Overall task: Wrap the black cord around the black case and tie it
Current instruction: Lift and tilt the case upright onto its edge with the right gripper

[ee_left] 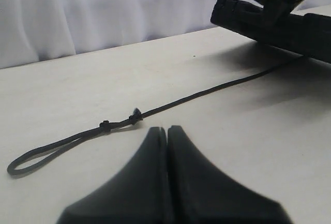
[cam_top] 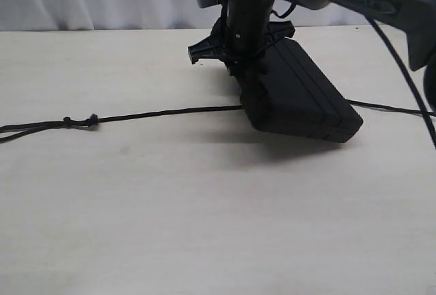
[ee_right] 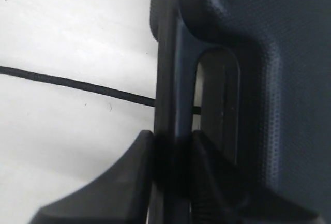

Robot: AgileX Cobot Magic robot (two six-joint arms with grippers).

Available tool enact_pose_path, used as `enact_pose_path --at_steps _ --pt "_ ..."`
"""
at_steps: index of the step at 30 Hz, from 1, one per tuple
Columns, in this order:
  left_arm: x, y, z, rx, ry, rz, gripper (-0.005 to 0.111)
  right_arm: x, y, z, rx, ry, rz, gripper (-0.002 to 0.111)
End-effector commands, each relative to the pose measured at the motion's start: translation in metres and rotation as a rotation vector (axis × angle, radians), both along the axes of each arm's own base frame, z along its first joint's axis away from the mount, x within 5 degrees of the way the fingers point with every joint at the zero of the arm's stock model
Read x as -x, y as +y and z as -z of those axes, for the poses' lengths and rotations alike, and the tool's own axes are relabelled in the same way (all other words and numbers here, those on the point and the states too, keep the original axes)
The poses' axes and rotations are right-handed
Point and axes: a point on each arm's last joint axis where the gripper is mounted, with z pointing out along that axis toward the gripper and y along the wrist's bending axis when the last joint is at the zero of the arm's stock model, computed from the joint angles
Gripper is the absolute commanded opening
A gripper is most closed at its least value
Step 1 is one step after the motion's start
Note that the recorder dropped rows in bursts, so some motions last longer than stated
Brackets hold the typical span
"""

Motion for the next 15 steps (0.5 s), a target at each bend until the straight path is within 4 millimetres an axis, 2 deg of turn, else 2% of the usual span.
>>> enact_pose_path --at_steps 1,7,15 --pt "0.000 0.000 0.000 0.011 -0.009 -0.003 0.000 0.008 -0.013 -0.037 0.046 -0.053 -0.008 0.004" --pt "0.000 0.000 0.000 0.011 -0.009 -0.003 0.000 0.009 -0.044 -0.055 0.084 -0.029 0.066 0.004" --pt "0.000 0.000 0.000 0.011 -0.009 -0.003 0.000 -0.003 -0.082 -0.060 0.082 -0.022 0.104 0.004"
